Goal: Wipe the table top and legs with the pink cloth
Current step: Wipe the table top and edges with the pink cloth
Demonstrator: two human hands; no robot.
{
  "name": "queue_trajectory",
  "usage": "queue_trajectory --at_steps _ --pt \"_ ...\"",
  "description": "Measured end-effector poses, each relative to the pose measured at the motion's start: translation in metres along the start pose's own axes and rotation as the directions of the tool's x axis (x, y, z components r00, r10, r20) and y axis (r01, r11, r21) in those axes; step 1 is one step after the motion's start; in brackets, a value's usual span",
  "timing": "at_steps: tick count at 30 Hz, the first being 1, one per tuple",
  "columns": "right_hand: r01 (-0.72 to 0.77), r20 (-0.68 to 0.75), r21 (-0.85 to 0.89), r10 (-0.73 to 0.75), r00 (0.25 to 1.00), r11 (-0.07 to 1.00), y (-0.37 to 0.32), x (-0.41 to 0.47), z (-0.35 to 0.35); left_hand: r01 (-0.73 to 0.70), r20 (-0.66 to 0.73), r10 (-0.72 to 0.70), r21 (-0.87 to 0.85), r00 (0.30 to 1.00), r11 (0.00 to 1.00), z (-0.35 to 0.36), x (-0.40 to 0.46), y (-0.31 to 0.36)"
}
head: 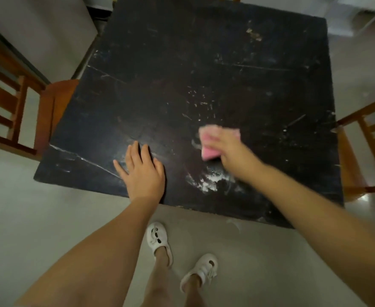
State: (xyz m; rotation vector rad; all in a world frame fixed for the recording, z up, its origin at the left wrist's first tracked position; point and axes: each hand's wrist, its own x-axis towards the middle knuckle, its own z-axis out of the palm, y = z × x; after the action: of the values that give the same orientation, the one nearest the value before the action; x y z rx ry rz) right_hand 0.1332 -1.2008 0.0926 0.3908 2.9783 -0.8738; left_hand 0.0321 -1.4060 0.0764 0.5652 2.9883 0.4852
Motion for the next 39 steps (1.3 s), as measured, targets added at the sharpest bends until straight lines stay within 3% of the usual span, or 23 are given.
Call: queue_trajectory --at_steps 2,4,7,9,12,17,20,21,23,25,27,30,31,33,35,37,39 --pt "0.107 0.052 0.033 -0.109 0.993 0.994 -0.021 -0.050 0.018 -0.007 0.000 0.007 -0.010 1.000 1.000 0.000 -0.001 0.000" --pt "0.110 0.104 0.127 -0.124 0.987 0.986 -0.029 -0.073 0.010 -0.018 0.009 0.018 -0.013 1.000 1.000 -0.001 0.000 0.000" --pt "-0.152 -0.091 0.233 0.177 0.980 0.961 -0.008 -0.052 -0.042 -0.010 0.034 0.010 -0.006 0.999 1.000 -0.003 0.000 0.002" --pt "-0.309 -0.249 0.166 0.343 0.906 0.936 0.029 -0.030 -0.069 -0.009 0.038 0.009 -0.001 0.999 1.000 -0.005 0.000 0.003" --pt "-0.566 -0.254 0.067 0.563 0.787 0.822 0.056 -0.023 -0.058 -0.012 0.019 0.012 -0.003 1.000 1.000 -0.004 0.000 0.003" --pt "-0.341 -0.135 0.169 0.365 0.921 0.925 -0.013 -0.067 0.016 -0.027 -0.006 0.027 -0.019 1.000 0.999 -0.002 -0.001 0.003" --pt "-0.318 -0.052 0.441 0.378 0.924 0.839 -0.028 -0.077 -0.012 -0.055 0.006 0.055 -0.014 0.998 0.998 -0.002 -0.003 0.003" --pt "-0.346 -0.102 0.507 0.453 0.886 0.789 -0.018 -0.079 -0.031 -0.068 0.007 0.068 -0.013 0.998 0.998 -0.003 -0.003 0.003" --pt "-0.463 -0.233 0.522 0.643 0.730 0.716 0.016 -0.089 -0.068 -0.105 0.017 0.106 -0.022 0.994 0.994 -0.003 -0.005 0.004" --pt "-0.653 -0.325 0.404 0.768 0.553 0.641 0.050 -0.112 -0.085 -0.159 0.017 0.160 -0.042 0.987 0.986 -0.003 -0.012 0.009" --pt "-0.772 -0.345 0.290 0.814 0.467 0.566 0.056 -0.129 -0.078 -0.191 0.017 0.192 -0.050 0.981 0.980 0.000 -0.020 0.014" --pt "-0.743 -0.261 0.295 0.799 0.542 0.601 0.017 -0.131 -0.031 -0.225 0.025 0.226 -0.019 0.974 0.974 0.003 -0.027 0.018" --pt "-0.695 -0.237 0.334 0.770 0.592 0.637 0.000 -0.127 -0.013 -0.227 0.026 0.227 -0.016 0.974 0.974 0.003 -0.027 0.019" --pt "-0.545 -0.174 0.324 0.615 0.769 0.773 -0.032 -0.116 0.016 -0.218 0.040 0.218 -0.013 0.975 0.976 0.002 -0.027 0.018" --pt "-0.430 -0.169 0.337 0.503 0.848 0.838 -0.039 -0.112 0.017 -0.222 0.046 0.223 -0.019 0.974 0.975 0.000 -0.028 0.020" --pt "-0.345 -0.268 0.467 0.502 0.823 0.814 -0.031 -0.117 -0.012 -0.225 0.043 0.226 -0.020 0.973 0.974 -0.001 -0.029 0.020" --pt "-0.421 -0.373 0.490 0.620 0.691 0.764 -0.006 -0.143 -0.039 -0.224 0.044 0.225 -0.021 0.973 0.974 0.000 -0.030 0.020"
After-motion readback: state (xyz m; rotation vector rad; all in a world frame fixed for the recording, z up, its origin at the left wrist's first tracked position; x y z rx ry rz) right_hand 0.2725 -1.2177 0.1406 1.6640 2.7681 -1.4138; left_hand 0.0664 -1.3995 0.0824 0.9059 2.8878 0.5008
